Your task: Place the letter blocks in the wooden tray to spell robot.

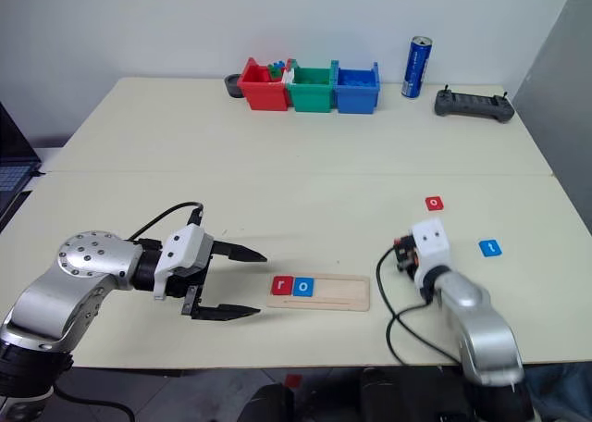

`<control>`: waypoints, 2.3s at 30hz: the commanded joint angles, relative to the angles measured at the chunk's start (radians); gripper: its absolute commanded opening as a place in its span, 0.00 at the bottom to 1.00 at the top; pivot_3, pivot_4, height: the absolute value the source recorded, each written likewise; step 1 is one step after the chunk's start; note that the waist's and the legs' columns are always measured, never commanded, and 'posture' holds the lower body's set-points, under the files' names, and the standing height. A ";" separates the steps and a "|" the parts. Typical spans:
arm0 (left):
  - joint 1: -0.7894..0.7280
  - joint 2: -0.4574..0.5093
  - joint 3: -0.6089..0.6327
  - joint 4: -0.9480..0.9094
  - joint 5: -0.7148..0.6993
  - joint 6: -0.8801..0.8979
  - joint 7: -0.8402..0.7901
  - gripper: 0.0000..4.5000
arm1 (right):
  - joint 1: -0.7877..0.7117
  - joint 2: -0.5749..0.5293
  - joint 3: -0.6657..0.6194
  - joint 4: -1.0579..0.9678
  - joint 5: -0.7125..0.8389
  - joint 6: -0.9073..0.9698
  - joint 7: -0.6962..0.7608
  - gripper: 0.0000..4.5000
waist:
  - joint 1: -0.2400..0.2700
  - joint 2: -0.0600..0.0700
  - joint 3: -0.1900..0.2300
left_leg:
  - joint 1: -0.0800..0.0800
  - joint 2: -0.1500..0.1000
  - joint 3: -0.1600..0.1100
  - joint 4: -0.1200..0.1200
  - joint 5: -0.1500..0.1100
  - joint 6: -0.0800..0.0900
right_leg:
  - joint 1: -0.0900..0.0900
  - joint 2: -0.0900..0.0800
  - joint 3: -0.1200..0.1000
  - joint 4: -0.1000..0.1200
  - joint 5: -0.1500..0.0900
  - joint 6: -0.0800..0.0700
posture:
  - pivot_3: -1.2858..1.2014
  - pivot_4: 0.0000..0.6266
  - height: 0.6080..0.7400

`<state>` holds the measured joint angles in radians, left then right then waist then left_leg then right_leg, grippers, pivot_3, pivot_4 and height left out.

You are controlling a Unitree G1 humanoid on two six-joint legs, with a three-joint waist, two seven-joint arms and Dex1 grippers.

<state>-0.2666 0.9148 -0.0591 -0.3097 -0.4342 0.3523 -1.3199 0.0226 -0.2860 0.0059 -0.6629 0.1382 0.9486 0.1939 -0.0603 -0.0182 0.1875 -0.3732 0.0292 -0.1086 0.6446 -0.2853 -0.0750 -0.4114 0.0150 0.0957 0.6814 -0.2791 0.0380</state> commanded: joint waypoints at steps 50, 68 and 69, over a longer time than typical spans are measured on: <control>0.104 -0.026 -0.018 0.177 0.107 -0.343 -0.057 1.00 | -0.236 -0.623 0.154 0.456 0.078 -0.571 0.920 0.80 | 0.003 -0.001 0.001 | 0.006 0.000 0.003 0.001 -0.001 0.002 | 0.005 0.000 0.001 -0.001 0.000 -0.001 | 0.52 0.24 1.00; 0.121 -0.018 0.031 0.260 0.122 -0.378 -0.027 1.00 | -0.382 -0.560 0.194 0.163 0.194 -0.284 0.856 0.32 | 0.003 -0.001 0.000 | 0.007 0.000 0.001 0.001 -0.001 0.002 | 0.006 0.001 0.000 0.000 0.000 -0.001 | 0.52 0.24 1.00; 0.116 -0.020 0.034 0.261 0.118 -0.376 -0.025 1.00 | -0.395 -0.529 0.235 0.149 0.178 -0.256 0.825 0.32 | 0.003 -0.001 0.000 | 0.007 0.000 0.001 0.001 -0.001 0.002 | 0.006 0.001 0.000 0.000 0.000 -0.001 | 0.52 0.24 1.00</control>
<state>-0.1479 0.8859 -0.0587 -0.0411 -0.3097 -0.0042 -1.3454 -0.3670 -0.8414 0.1875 -0.4681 0.3291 0.6493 1.0584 -0.0571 -0.0196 0.1877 -0.3666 0.0296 -0.1079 0.6456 -0.2861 -0.0734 -0.4054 0.0155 0.0953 0.6813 -0.2793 0.0371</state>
